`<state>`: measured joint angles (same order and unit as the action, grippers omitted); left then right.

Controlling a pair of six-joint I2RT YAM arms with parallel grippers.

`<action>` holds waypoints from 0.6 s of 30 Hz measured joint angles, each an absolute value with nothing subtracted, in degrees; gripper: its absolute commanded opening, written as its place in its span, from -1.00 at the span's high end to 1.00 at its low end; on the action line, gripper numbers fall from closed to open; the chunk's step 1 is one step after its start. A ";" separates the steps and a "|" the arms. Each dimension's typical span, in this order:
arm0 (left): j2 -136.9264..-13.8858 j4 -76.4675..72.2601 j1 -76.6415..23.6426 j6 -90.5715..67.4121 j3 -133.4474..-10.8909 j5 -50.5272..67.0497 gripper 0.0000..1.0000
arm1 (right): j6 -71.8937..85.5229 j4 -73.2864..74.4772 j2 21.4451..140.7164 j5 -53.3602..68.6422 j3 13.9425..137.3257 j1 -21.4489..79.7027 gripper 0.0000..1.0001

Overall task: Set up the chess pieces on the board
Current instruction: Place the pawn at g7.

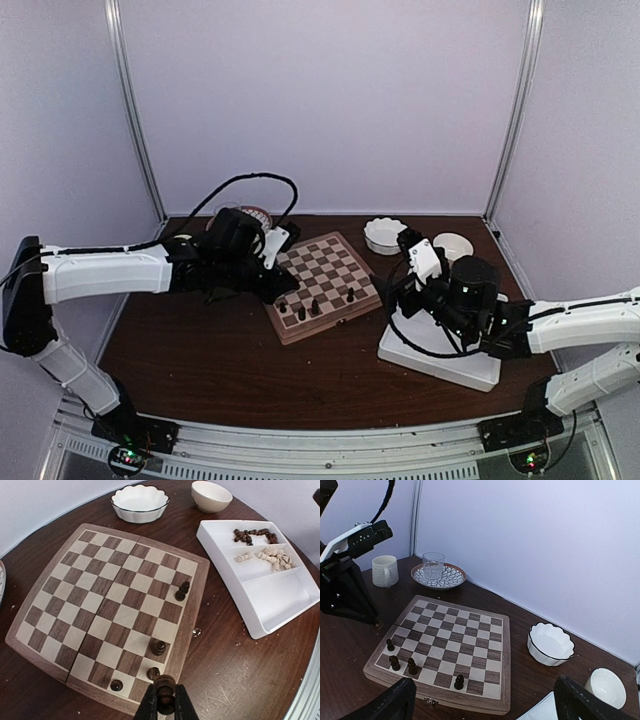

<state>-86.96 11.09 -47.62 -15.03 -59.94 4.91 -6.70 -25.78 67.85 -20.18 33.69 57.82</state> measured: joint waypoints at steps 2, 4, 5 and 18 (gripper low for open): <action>-88.16 14.33 -47.53 -14.74 -62.54 2.87 1.00 | -5.26 -26.00 67.16 -20.88 32.58 57.56 -0.99; -89.84 17.69 -47.37 -14.41 -65.36 1.23 1.00 | -4.21 -26.11 66.92 -21.34 31.44 57.39 -0.99; -90.89 19.22 -47.27 -14.22 -66.74 0.64 1.00 | -3.75 -26.02 66.94 -21.71 31.09 57.34 -0.99; -103.02 29.12 -46.33 -11.46 -77.17 -2.59 1.00 | 1.23 -24.16 68.27 -24.51 31.03 55.79 -0.99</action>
